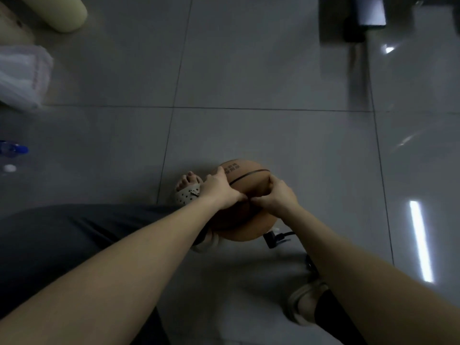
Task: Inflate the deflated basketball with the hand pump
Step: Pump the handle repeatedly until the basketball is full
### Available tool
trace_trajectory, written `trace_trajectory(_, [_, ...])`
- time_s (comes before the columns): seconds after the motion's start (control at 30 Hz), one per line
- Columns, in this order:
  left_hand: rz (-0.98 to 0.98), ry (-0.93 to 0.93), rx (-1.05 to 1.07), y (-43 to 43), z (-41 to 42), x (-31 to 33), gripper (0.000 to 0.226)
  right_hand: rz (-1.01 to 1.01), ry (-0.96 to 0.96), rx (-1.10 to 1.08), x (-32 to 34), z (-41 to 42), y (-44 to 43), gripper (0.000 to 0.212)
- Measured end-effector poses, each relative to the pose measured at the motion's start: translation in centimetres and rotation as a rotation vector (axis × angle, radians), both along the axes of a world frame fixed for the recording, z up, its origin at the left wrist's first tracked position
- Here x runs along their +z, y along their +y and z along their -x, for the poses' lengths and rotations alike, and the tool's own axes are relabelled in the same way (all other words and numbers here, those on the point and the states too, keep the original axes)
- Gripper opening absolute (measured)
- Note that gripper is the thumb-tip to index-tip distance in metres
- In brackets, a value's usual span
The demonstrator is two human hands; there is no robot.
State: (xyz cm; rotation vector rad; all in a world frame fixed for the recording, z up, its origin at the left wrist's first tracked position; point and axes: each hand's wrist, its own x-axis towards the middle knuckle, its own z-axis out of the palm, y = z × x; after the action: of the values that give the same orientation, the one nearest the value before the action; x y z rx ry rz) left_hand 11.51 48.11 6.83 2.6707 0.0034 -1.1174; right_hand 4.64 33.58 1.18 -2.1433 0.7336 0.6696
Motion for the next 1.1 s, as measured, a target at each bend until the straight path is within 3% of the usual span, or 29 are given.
trace_trajectory(0.23, [0.014,0.076,-0.003,-0.4,-0.5,2.7,0.112,-0.096,0.024,-0.005,3.1,0.2,-1.6,0.088])
trace_trajectory(0.37, [0.007,0.068,-0.023,-0.1,1.2,3.9,0.113,-0.049,-0.003,0.115,5.9,3.5,-1.9,0.056])
trace_trajectory(0.47, [0.015,-0.041,-0.067,-0.7,2.3,4.4,0.115,0.014,0.056,0.173,8.9,7.0,-4.0,0.054])
trace_trajectory(0.57, [0.112,-0.181,-0.159,-3.1,3.2,5.8,0.092,0.094,0.119,0.198,12.0,11.0,-8.3,0.059])
trace_trajectory(0.67, [0.287,-0.15,-0.295,-6.5,5.5,8.2,0.061,0.142,0.209,0.213,14.8,14.8,-11.7,0.084])
trace_trajectory(0.73, [0.375,-0.039,-0.421,-8.6,8.3,9.5,0.045,0.126,0.299,0.229,16.6,16.8,-12.7,0.087])
trace_trajectory(0.77, [0.398,0.025,-0.501,-9.6,10.0,10.0,0.045,0.11,0.349,0.253,17.3,17.7,-12.7,0.084])
trace_trajectory(0.87, [0.286,0.166,-0.848,-12.0,15.3,10.4,0.071,0.095,0.442,0.297,17.3,19.7,-11.7,0.086])
trace_trajectory(0.9, [0.214,0.164,-0.962,-12.6,16.8,10.1,0.072,0.103,0.45,0.295,17.0,20.1,-11.1,0.083])
trace_trajectory(0.97, [0.097,0.124,-1.112,-13.2,19.0,9.5,0.052,0.132,0.428,0.308,16.3,20.6,-10.2,0.064])
trace_trajectory(1.03, [0.03,0.069,-1.166,-13.7,19.7,9.3,0.023,0.128,0.409,0.33,16.5,20.7,-9.9,0.049])
trace_trajectory(1.1, [0.026,0.005,-1.167,-13.9,19.2,10.6,0.018,0.116,0.388,0.344,18.0,20.4,-10.2,0.038])
